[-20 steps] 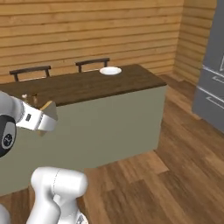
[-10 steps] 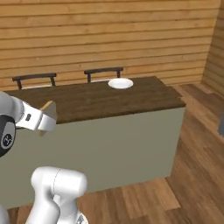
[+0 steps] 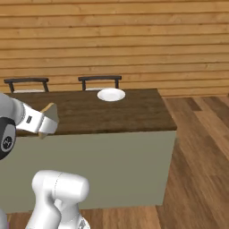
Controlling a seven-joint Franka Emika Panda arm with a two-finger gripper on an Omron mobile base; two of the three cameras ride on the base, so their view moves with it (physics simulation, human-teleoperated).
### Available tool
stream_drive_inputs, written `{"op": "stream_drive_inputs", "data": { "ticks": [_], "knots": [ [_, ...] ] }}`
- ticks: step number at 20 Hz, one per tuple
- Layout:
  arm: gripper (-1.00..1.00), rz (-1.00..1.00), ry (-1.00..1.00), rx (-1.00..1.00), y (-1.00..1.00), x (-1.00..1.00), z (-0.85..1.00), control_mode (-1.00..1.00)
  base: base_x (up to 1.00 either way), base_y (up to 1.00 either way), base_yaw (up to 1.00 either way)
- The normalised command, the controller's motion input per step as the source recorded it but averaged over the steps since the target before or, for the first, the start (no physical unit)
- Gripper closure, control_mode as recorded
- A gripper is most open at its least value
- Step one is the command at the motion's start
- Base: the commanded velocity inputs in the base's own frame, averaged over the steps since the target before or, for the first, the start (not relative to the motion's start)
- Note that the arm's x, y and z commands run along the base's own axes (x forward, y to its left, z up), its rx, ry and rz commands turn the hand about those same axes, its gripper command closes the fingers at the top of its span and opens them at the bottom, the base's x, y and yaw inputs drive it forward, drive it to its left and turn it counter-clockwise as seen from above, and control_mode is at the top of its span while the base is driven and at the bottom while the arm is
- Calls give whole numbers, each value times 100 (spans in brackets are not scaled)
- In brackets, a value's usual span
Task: Start the toaster. Once the lever pops up, take the bread to the plate on the dining counter.
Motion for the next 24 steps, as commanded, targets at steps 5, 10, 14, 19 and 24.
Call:
{"op": "stream_drive_inputs", "data": {
  "ticks": [5,10,14,19,24],
  "knots": [
    [100,0,0,0,0,0,0,100,57,-97,36],
    [100,0,0,0,0,0,0,100,79,-71,39],
    [100,0,0,0,0,0,0,100,60,-46,42],
    [100,0,0,0,0,0,0,100,78,-8,23],
    [100,0,0,0,0,0,0,100,74,0,14]
  ]
}}
